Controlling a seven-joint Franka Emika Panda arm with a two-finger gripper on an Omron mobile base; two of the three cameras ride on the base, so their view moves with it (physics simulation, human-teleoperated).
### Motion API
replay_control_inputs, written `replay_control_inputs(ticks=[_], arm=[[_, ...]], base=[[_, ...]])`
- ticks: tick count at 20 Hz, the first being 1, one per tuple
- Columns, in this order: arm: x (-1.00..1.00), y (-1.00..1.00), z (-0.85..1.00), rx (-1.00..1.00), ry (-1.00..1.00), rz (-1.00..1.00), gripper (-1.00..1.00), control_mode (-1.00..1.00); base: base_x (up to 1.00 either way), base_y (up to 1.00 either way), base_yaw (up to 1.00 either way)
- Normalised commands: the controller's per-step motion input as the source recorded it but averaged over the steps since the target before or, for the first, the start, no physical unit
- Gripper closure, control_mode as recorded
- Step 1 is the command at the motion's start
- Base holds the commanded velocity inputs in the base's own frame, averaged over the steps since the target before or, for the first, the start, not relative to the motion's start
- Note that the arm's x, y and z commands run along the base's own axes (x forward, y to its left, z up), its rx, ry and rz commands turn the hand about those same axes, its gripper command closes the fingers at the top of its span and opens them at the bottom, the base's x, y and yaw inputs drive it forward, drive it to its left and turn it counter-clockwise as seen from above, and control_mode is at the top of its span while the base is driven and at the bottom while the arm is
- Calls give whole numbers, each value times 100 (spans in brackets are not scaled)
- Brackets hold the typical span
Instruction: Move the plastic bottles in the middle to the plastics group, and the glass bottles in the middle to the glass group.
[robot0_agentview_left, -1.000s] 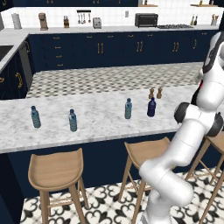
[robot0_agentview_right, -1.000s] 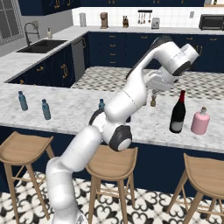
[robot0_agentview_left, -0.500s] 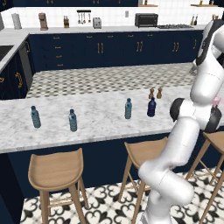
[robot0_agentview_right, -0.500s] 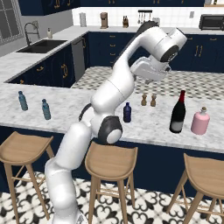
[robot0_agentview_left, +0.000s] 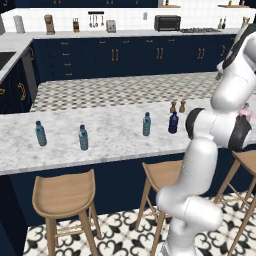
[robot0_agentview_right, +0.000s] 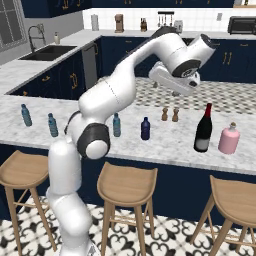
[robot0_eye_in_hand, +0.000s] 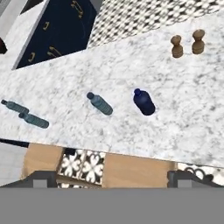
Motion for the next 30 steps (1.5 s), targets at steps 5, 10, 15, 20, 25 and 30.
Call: replay_control_inputs(ticks=[5, 10, 15, 20, 25, 30], arm=[[-36, 94, -3, -24, -18, -38, -100, -100], [0, 94, -9, -22, 0, -5, -100, -100], [2, 66, -23, -1, 0, 2, -100, -100], [3, 73, -9, -4, 1, 10, -100, -100], [24, 50, 2, -21, 2, 1, -100, -100], [33, 21, -29, -14, 7, -1, -100, -100]], base=[[0, 0, 0], [0, 0, 0], [0, 0, 0], [0, 0, 0], [0, 0, 0], [0, 0, 0]])
